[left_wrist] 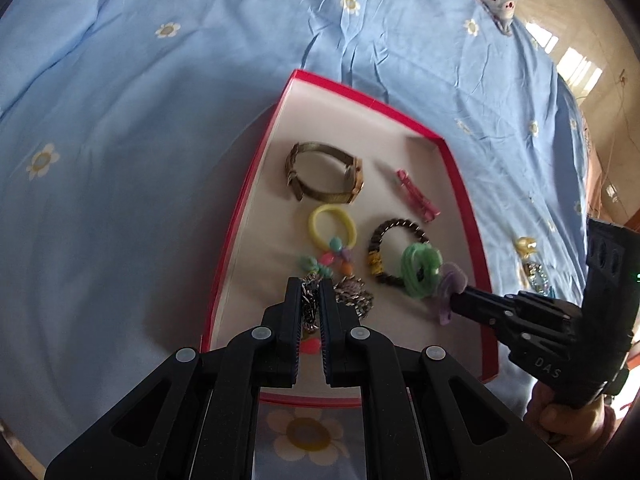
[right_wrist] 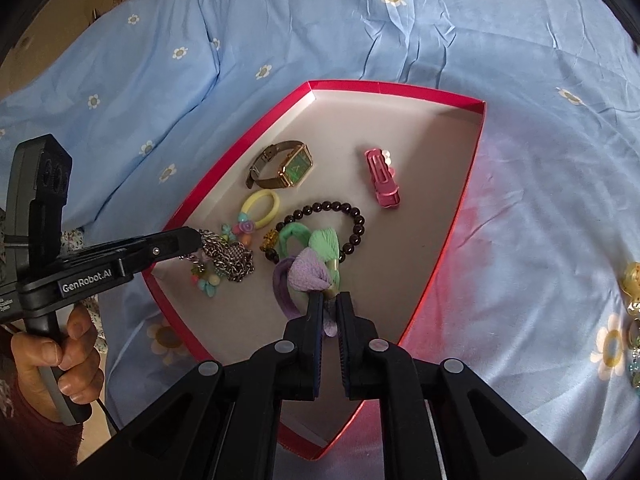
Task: Organize jewelry
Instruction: 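Carry the silver chain and lilac bow into the red box and open both tools, then move both open tools back over the remaining jewelry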
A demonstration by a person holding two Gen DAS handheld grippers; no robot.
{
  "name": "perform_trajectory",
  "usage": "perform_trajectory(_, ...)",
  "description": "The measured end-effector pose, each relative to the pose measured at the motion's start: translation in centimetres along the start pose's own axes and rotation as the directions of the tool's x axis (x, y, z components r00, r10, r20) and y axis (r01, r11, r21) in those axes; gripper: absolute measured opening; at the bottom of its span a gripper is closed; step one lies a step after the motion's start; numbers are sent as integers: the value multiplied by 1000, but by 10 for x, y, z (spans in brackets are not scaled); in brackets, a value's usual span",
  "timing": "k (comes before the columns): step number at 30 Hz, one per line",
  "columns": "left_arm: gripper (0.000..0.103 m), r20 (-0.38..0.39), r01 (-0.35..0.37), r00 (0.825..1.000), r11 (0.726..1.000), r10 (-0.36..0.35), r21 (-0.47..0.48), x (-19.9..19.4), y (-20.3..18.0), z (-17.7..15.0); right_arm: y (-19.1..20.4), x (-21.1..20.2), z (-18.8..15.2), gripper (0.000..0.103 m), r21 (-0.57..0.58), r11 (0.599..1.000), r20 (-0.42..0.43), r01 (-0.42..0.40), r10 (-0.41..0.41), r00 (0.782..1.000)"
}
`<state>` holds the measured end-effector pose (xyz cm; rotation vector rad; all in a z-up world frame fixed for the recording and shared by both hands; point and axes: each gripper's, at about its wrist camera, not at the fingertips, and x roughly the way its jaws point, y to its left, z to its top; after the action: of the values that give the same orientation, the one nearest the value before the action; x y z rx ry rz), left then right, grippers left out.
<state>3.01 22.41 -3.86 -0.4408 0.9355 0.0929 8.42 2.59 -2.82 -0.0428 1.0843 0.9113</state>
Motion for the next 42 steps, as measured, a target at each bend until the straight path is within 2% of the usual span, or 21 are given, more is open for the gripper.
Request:
perform_trajectory(6,8,-4,-21,1000,1000,21,4,3,1,-2,0,0,0,10,0,1000,2,-1,1,1000)
perform_trajectory(9,14,-6,-30,1000,1000,30,1,2,0,-2,0,0,0,10,4,1000,3,-3,3,1000)
perform_trajectory(13,30,0,-37,999,999,37,-5,-2,-1,-1,-2,-1,-1,14,13,1000,3,-10,10,1000)
perform_trajectory(15,30,5,-36,999,999,36,-4,-4,-3,-1,-3,-3,-1,22,18,1000,6,-14,14,1000)
perform_trajectory(20,33,15,-36,999,999,36,3,-11,-9,0,-3,-14,-3,22,21,1000,26,-24,23,999)
perform_trajectory(23,40,26,-33,999,999,33,7,-16,-14,1,-5,-24,-5,24,29,999,42,-26,25,999)
perform_trajectory(27,41,32,-22,999,1000,21,17,-21,-24,-1,-11,-39,-10,30,48,998,66,-27,24,998)
perform_trajectory(33,43,25,-2,1000,999,1,49,-22,-45,-6,-30,-63,-22,33,97,995,96,-8,-2,995)
perform_trajectory(42,43,8,42,999,993,-43,113,-21,-83,-12,-69,-96,-45,33,176,984,121,42,-64,991)
